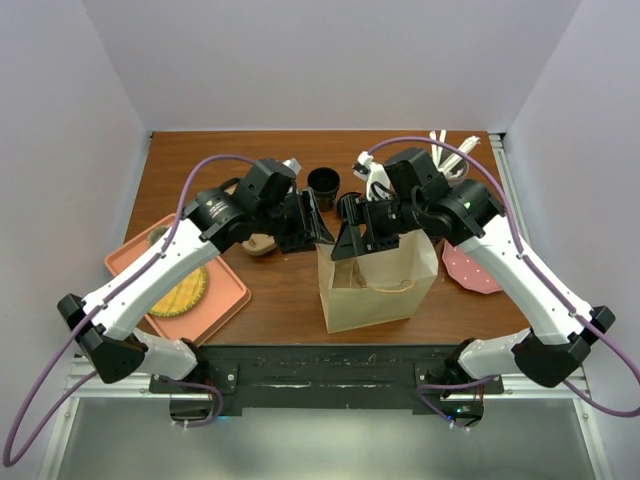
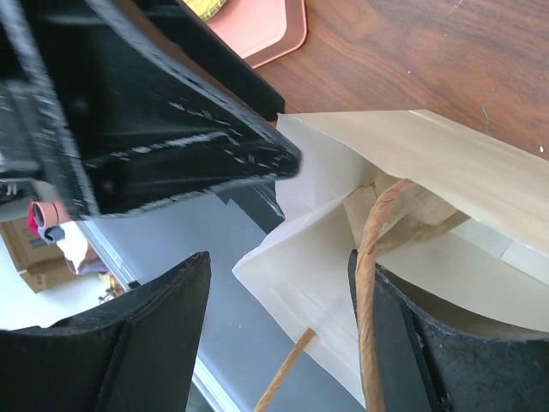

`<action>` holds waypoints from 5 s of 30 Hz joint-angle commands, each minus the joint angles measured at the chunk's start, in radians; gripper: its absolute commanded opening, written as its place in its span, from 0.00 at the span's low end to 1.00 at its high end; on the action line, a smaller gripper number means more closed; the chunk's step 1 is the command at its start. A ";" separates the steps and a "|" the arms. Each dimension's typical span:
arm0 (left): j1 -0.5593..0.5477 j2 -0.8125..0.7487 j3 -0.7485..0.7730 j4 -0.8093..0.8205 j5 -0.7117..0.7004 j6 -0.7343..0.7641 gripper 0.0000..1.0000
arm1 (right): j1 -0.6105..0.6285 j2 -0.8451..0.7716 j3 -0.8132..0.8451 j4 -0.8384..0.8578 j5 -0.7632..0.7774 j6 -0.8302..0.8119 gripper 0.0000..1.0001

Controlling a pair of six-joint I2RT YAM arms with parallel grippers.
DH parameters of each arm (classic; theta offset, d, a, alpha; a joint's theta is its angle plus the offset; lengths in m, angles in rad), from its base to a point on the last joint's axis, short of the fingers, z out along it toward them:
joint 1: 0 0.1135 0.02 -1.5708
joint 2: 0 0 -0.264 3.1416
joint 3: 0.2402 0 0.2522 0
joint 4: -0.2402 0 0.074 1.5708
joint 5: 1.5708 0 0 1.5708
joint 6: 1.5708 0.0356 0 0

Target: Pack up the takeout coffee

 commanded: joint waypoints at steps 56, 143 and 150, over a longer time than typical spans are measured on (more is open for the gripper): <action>-0.014 -0.004 -0.057 0.102 -0.035 -0.054 0.00 | -0.008 -0.003 0.031 -0.268 -0.409 -0.152 0.73; 0.029 -0.024 -0.094 0.207 -0.065 0.030 0.00 | -0.009 -0.126 -0.162 0.318 -0.718 0.485 0.56; 0.034 -0.031 -0.094 0.204 -0.067 0.050 0.00 | -0.014 -0.028 0.020 0.034 -0.527 0.263 0.54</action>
